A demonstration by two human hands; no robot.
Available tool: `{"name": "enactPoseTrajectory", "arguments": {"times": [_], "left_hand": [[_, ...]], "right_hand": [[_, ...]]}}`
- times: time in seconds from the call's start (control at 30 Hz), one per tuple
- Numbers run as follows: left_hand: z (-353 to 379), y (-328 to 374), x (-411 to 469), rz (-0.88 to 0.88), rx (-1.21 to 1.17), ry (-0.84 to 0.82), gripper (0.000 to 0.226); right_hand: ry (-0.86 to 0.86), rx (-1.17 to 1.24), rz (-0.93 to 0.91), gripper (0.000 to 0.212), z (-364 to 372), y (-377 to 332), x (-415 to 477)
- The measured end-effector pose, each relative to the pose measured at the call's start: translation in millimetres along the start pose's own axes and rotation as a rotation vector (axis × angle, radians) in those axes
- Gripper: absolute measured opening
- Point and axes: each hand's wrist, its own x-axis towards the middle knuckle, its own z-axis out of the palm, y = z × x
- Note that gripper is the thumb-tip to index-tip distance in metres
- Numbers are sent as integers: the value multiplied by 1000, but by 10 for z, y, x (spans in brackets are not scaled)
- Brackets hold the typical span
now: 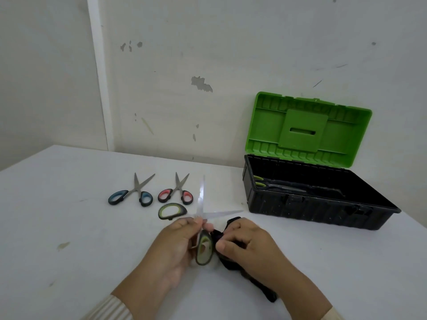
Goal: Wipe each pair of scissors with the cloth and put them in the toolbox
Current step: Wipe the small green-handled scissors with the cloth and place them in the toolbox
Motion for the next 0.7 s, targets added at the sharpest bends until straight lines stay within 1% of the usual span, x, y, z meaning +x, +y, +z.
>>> {"name": "enactPoseTrajectory", "arguments": {"times": [0.03, 0.07, 0.17, 0.23, 0.27, 0.3, 0.37, 0.43, 0.47, 0.5, 0.53, 0.57, 0.6, 0.63, 0.7], "left_hand": [[-38, 32, 12, 26, 19, 37, 19], [-69, 63, 14, 36, 54, 46, 19], [-98, 85, -20, 9, 226, -8, 18], [-57, 46, -45, -5, 321, -33, 18], [-34, 26, -53, -12, 355, -46, 20], [-7, 3, -58, -13, 385, -55, 24], [49, -40, -42, -7, 404, -62, 31], [112, -66, -48, 18, 459, -40, 28], [132, -80, -57, 34, 511, -28, 27], [150, -97, -81, 35, 539, -33, 27], [170, -98, -111, 21, 524, -52, 28], [174, -107, -132, 27, 514, -71, 29], [179, -108, -137, 43, 507, -80, 31], [190, -102, -140, 59, 510, -69, 32], [196, -96, -115, 39, 487, -35, 32]], "right_hand": [[34, 23, 24, 7, -63, 22, 4], [110, 1, 28, 14, -136, 76, 17], [419, 25, 43, 26, -350, 205, 48], [535, 119, 39, 33, -396, 217, 51], [555, 158, 18, 38, -380, 182, 45], [559, 143, -28, 40, -339, 110, 39], [478, -38, -140, 31, -166, -1, 22], [295, -200, -240, 17, 63, -65, 30], [200, -230, -251, 14, 127, -91, 40], [156, -277, -249, 15, 155, -76, 66], [189, -301, -237, 21, 137, -60, 105], [276, -312, -220, 25, 109, -28, 141], [361, -317, -207, 26, 81, -7, 157], [410, -302, -172, 22, 74, -6, 148], [371, -288, -167, 15, 157, -19, 106]]}}
